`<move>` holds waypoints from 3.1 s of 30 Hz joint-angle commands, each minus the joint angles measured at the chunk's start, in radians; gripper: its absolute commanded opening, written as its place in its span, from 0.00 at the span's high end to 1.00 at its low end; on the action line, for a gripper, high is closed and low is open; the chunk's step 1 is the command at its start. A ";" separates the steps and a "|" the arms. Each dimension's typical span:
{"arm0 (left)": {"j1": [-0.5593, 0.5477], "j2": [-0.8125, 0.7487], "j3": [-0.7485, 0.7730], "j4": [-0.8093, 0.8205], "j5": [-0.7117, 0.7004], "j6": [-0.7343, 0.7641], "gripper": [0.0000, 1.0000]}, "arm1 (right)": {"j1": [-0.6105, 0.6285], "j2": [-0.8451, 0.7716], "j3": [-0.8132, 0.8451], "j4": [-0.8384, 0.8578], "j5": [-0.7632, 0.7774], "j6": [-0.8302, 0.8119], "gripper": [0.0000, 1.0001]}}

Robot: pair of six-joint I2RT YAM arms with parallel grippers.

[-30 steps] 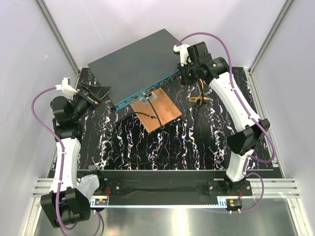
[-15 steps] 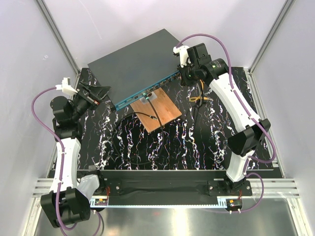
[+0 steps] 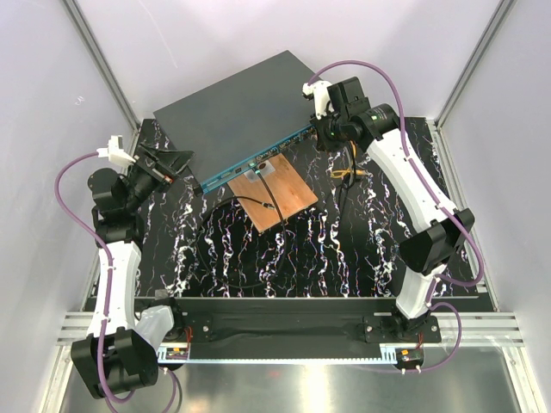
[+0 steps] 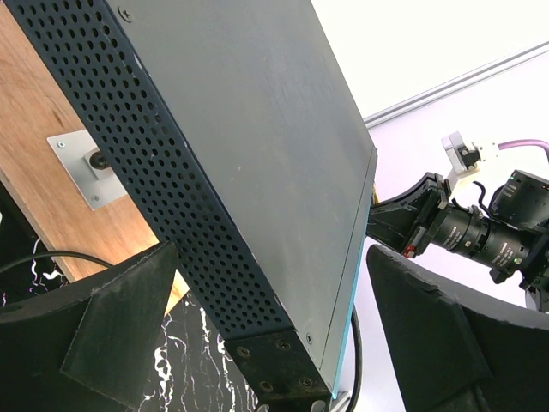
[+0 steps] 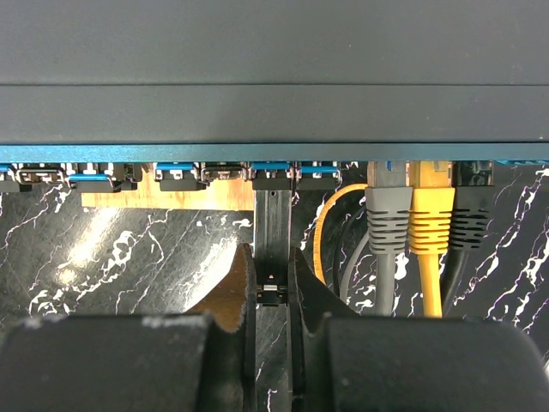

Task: Insert the plug into the switch port

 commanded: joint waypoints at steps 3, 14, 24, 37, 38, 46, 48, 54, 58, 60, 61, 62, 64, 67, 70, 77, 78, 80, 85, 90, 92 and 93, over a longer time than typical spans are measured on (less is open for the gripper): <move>0.006 -0.014 0.002 0.068 0.028 0.000 0.01 | 0.010 0.005 0.067 0.050 -0.077 -0.022 1.00; 0.006 -0.011 0.005 0.057 0.022 0.005 0.01 | 0.017 0.057 0.157 -0.009 -0.131 -0.023 1.00; 0.006 -0.018 -0.001 0.063 0.022 0.005 0.01 | 0.040 0.020 0.057 0.017 -0.097 -0.008 1.00; 0.006 -0.021 0.002 0.068 0.023 0.002 0.01 | 0.040 -0.027 0.060 0.016 -0.080 -0.023 1.00; 0.006 -0.021 0.002 0.068 0.025 0.002 0.01 | 0.040 -0.027 0.058 0.013 -0.085 -0.023 1.00; 0.006 -0.021 0.002 0.066 0.022 0.005 0.01 | 0.040 -0.043 0.043 0.007 -0.091 -0.022 1.00; 0.005 -0.021 0.004 0.070 0.022 0.003 0.01 | 0.040 -0.047 0.032 0.008 -0.088 -0.025 1.00; 0.006 -0.021 0.005 0.070 0.022 0.005 0.01 | 0.040 -0.061 0.014 0.013 -0.079 -0.028 1.00; 0.006 -0.024 0.005 0.068 0.023 0.005 0.01 | 0.040 -0.041 0.034 0.017 -0.066 -0.034 1.00; 0.006 -0.024 0.010 0.066 0.023 0.008 0.01 | 0.038 -0.027 0.061 0.022 -0.057 -0.033 1.00; 0.006 -0.023 0.010 0.060 0.023 0.009 0.01 | 0.035 -0.014 0.072 0.022 -0.054 -0.031 1.00; 0.006 -0.023 0.010 0.060 0.025 0.009 0.01 | 0.036 -0.006 0.092 0.024 -0.049 -0.030 1.00; 0.006 -0.027 0.004 0.063 0.023 0.011 0.01 | 0.037 0.014 0.107 0.024 -0.037 -0.030 1.00; 0.006 -0.029 0.002 0.062 0.023 0.014 0.01 | 0.026 0.037 0.133 0.025 -0.031 -0.034 1.00; 0.006 -0.029 0.002 0.062 0.023 0.017 0.01 | 0.018 0.057 0.161 0.013 -0.046 -0.033 1.00; 0.008 -0.027 0.002 0.070 0.025 0.013 0.01 | 0.020 0.046 0.091 0.020 -0.086 -0.028 1.00; 0.006 -0.027 0.004 0.070 0.025 0.013 0.01 | 0.020 0.039 0.072 0.024 -0.085 -0.031 1.00; 0.005 -0.026 0.004 0.071 0.025 0.013 0.01 | 0.020 0.034 0.057 0.024 -0.083 -0.033 1.00; 0.006 -0.024 0.001 0.079 0.023 0.006 0.01 | 0.020 0.008 0.020 0.036 -0.079 -0.036 1.00; 0.006 -0.029 -0.001 0.079 0.025 0.006 0.01 | 0.020 0.028 0.084 0.019 -0.072 -0.040 1.00; 0.006 -0.029 -0.001 0.077 0.025 0.008 0.01 | 0.020 0.045 0.132 0.007 -0.071 -0.042 1.00; 0.006 -0.030 0.001 0.077 0.026 0.008 0.01 | 0.020 0.049 0.146 0.004 -0.069 -0.045 1.00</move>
